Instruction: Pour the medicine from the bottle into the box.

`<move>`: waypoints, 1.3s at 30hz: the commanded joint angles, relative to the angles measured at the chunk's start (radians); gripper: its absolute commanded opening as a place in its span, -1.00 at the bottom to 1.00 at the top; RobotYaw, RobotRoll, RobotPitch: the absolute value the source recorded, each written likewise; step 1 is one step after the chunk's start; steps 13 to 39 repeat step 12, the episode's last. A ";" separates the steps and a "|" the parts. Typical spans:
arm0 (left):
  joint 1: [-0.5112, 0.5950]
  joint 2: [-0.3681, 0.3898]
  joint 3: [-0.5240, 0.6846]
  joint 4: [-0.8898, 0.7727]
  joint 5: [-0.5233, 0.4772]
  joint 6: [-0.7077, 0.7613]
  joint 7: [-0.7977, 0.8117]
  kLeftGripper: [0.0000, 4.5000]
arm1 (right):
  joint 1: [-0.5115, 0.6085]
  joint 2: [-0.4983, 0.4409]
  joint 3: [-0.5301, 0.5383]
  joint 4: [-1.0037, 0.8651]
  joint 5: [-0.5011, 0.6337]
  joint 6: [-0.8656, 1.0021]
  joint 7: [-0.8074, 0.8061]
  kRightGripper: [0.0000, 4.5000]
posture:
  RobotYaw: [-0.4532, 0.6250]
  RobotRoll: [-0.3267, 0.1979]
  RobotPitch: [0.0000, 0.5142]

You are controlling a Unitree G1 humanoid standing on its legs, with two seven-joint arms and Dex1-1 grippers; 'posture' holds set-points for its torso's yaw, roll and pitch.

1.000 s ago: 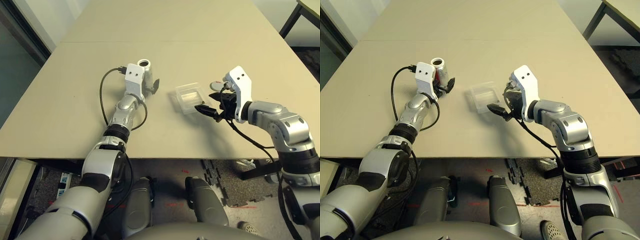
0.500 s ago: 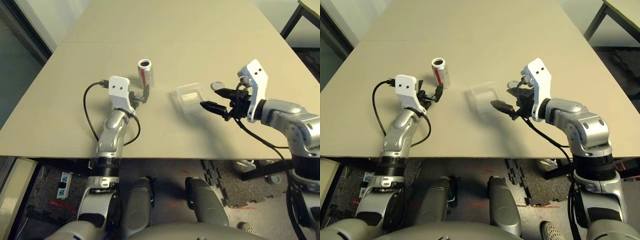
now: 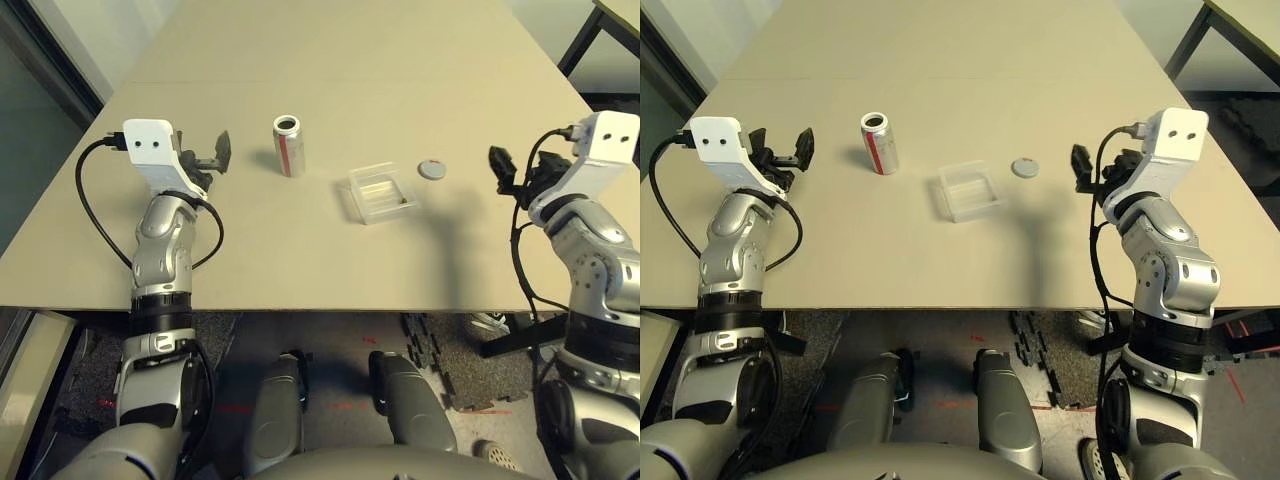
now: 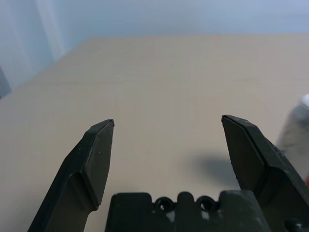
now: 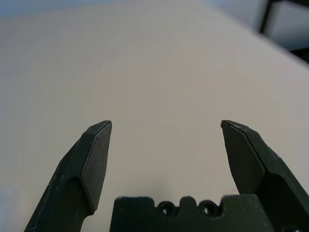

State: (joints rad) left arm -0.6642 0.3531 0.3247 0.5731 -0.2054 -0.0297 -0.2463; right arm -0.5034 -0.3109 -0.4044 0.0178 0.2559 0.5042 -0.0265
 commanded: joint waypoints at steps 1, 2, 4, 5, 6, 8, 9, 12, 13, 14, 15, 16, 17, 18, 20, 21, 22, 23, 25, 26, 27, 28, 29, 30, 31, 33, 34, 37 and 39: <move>-0.070 0.059 0.035 0.229 0.004 -0.115 0.002 0.99 | -0.026 -0.007 -0.033 0.156 -0.061 -0.161 -0.079 1.00 | -0.34 0.25 -0.17; -0.090 0.075 0.038 0.286 0.005 -0.145 0.001 0.99 | -0.034 -0.015 -0.035 0.195 -0.072 -0.197 -0.094 1.00 | -0.34 0.25 -0.17; -0.116 0.102 0.040 0.373 0.010 -0.194 -0.006 0.99 | -0.040 -0.032 -0.036 0.259 -0.092 -0.253 -0.113 1.00 | -0.34 0.25 -0.17; -0.126 0.111 0.041 0.406 0.010 -0.212 -0.010 0.99 | -0.042 -0.038 -0.035 0.280 -0.098 -0.274 -0.121 1.00 | -0.34 0.25 -0.17; -0.134 0.123 0.040 0.439 0.014 -0.230 -0.013 0.99 | -0.040 -0.047 -0.037 0.302 -0.107 -0.295 -0.134 1.00 | -0.35 0.25 -0.17; -0.146 0.141 0.040 0.490 0.015 -0.257 -0.017 0.99 | -0.037 -0.061 -0.037 0.336 -0.114 -0.323 -0.142 1.00 | -0.36 0.25 -0.17; -0.151 0.156 0.038 0.517 0.021 -0.268 -0.019 0.99 | -0.028 -0.065 -0.036 0.347 -0.120 -0.338 -0.149 1.00 | -0.36 0.25 -0.18; -0.169 0.180 0.037 0.573 0.023 -0.290 -0.023 0.99 | -0.012 -0.066 -0.033 0.370 -0.120 -0.361 -0.156 1.00 | -0.38 0.25 -0.20; -0.169 0.180 0.037 0.573 0.023 -0.290 -0.023 0.99 | -0.012 -0.066 -0.033 0.370 -0.120 -0.361 -0.156 1.00 | -0.38 0.25 -0.20; -0.169 0.180 0.037 0.573 0.023 -0.290 -0.023 0.99 | -0.012 -0.066 -0.033 0.370 -0.120 -0.361 -0.156 1.00 | -0.38 0.25 -0.20; -0.169 0.180 0.037 0.573 0.023 -0.290 -0.023 0.99 | -0.012 -0.066 -0.033 0.370 -0.120 -0.361 -0.156 1.00 | -0.38 0.25 -0.20; -0.169 0.180 0.037 0.573 0.023 -0.290 -0.023 0.99 | -0.012 -0.066 -0.033 0.370 -0.120 -0.361 -0.156 1.00 | -0.38 0.25 -0.20; -0.169 0.180 0.037 0.573 0.023 -0.290 -0.023 0.99 | -0.012 -0.066 -0.033 0.370 -0.120 -0.361 -0.156 1.00 | -0.38 0.25 -0.20; -0.169 0.180 0.037 0.573 0.023 -0.290 -0.023 0.99 | -0.012 -0.066 -0.033 0.370 -0.120 -0.361 -0.156 1.00 | -0.38 0.25 -0.20; -0.169 0.180 0.037 0.573 0.023 -0.290 -0.023 0.99 | -0.012 -0.066 -0.033 0.370 -0.120 -0.361 -0.156 1.00 | -0.38 0.25 -0.20; -0.169 0.180 0.037 0.573 0.023 -0.290 -0.023 0.99 | -0.012 -0.066 -0.033 0.370 -0.120 -0.361 -0.156 1.00 | -0.38 0.25 -0.20; -0.169 0.180 0.037 0.573 0.023 -0.290 -0.023 0.99 | -0.012 -0.066 -0.033 0.370 -0.120 -0.361 -0.156 1.00 | -0.38 0.25 -0.20; -0.169 0.180 0.037 0.573 0.023 -0.290 -0.023 0.99 | -0.012 -0.066 -0.033 0.370 -0.120 -0.361 -0.156 1.00 | -0.38 0.25 -0.20; -0.169 0.180 0.037 0.573 0.023 -0.290 -0.023 0.99 | -0.012 -0.066 -0.033 0.370 -0.120 -0.361 -0.156 1.00 | -0.38 0.25 -0.20; -0.169 0.180 0.037 0.573 0.023 -0.290 -0.023 0.99 | -0.012 -0.066 -0.033 0.370 -0.120 -0.361 -0.156 1.00 | -0.38 0.25 -0.20; -0.169 0.180 0.037 0.573 0.023 -0.290 -0.023 0.99 | -0.012 -0.066 -0.033 0.370 -0.120 -0.361 -0.156 1.00 | -0.38 0.25 -0.20; -0.169 0.180 0.037 0.573 0.023 -0.290 -0.023 0.99 | -0.012 -0.066 -0.033 0.370 -0.120 -0.361 -0.156 1.00 | -0.38 0.25 -0.20; -0.169 0.180 0.037 0.573 0.023 -0.290 -0.023 0.99 | -0.012 -0.066 -0.033 0.370 -0.120 -0.361 -0.156 1.00 | -0.38 0.25 -0.20; -0.169 0.180 0.037 0.573 0.023 -0.290 -0.023 0.99 | -0.012 -0.066 -0.033 0.370 -0.120 -0.361 -0.156 1.00 | -0.38 0.25 -0.20; -0.169 0.180 0.037 0.573 0.023 -0.290 -0.023 0.99 | -0.012 -0.066 -0.033 0.370 -0.120 -0.361 -0.156 1.00 | -0.38 0.25 -0.20; -0.169 0.180 0.037 0.573 0.023 -0.290 -0.023 0.99 | -0.012 -0.066 -0.033 0.370 -0.120 -0.361 -0.156 1.00 | -0.38 0.25 -0.20; -0.169 0.180 0.037 0.573 0.023 -0.290 -0.023 0.99 | -0.012 -0.066 -0.033 0.370 -0.120 -0.361 -0.156 1.00 | -0.38 0.25 -0.20; -0.169 0.180 0.037 0.573 0.023 -0.290 -0.023 0.99 | -0.012 -0.066 -0.033 0.370 -0.120 -0.361 -0.156 1.00 | -0.38 0.25 -0.20; -0.169 0.180 0.037 0.573 0.023 -0.290 -0.023 0.99 | -0.012 -0.066 -0.033 0.370 -0.120 -0.361 -0.156 1.00 | -0.38 0.25 -0.20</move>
